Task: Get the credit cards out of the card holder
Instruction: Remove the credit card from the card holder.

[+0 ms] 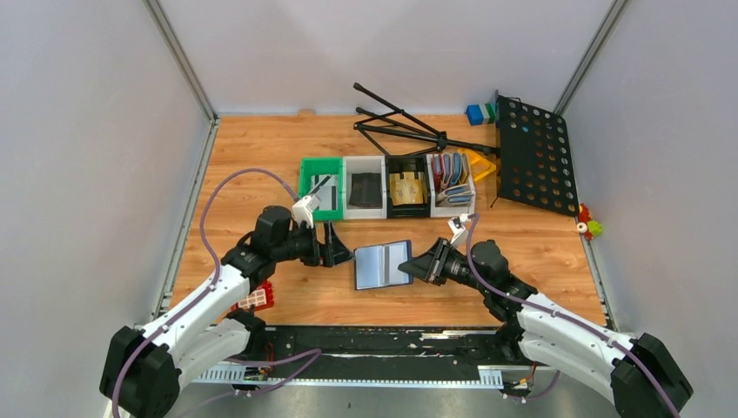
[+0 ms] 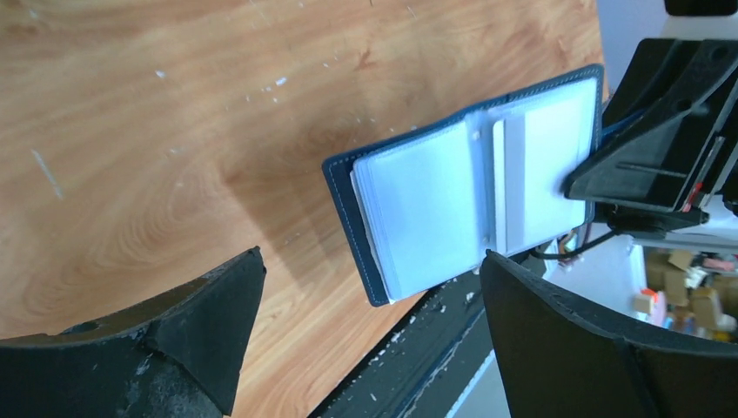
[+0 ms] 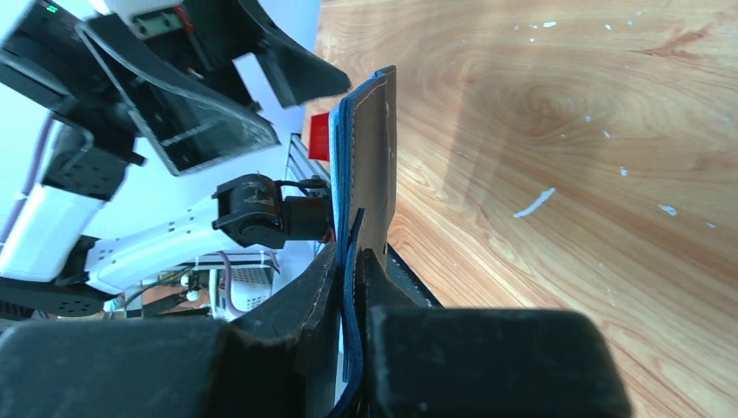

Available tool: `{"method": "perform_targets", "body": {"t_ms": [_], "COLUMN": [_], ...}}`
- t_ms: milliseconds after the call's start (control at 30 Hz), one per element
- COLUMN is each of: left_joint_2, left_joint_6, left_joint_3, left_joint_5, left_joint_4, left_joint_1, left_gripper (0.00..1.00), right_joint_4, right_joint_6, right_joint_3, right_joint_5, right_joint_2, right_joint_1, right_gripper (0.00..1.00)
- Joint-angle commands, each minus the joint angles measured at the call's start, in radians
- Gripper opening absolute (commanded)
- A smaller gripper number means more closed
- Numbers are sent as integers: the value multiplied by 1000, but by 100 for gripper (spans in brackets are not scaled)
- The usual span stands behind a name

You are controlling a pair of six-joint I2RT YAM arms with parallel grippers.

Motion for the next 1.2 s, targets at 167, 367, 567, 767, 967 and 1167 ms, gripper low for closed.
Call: {"method": "perform_targets", "body": {"t_ms": [167,367,567,767,967,1167], "left_joint_2": [-125,-139,-157,-189,-212,-179], "left_joint_6": [-119,-247,-294,-335,-445,-510], "left_joint_3": [-106,-201,-243,-263,-314,-333], "left_joint_5": [95,176,203,209,229,260], "left_joint_4": [170,369,462,496,655,765], "left_joint_1": [1,3,2,5,8,8], "left_gripper": [100,100,100,100,100,100], "right_joint_4": [110,79,62,73,86,140], "right_joint_6": [62,56,49,49,53,58], "right_joint_3": [58,60,67,63,65,66], "right_joint_5": [-2,35,57,66,63,45], "right_joint_2": [-26,-69,-97,-115,-139,-152], "right_joint_1": [-2,-2,-1,-2,-2,-2], "right_gripper": [0,0,0,0,0,0]}}
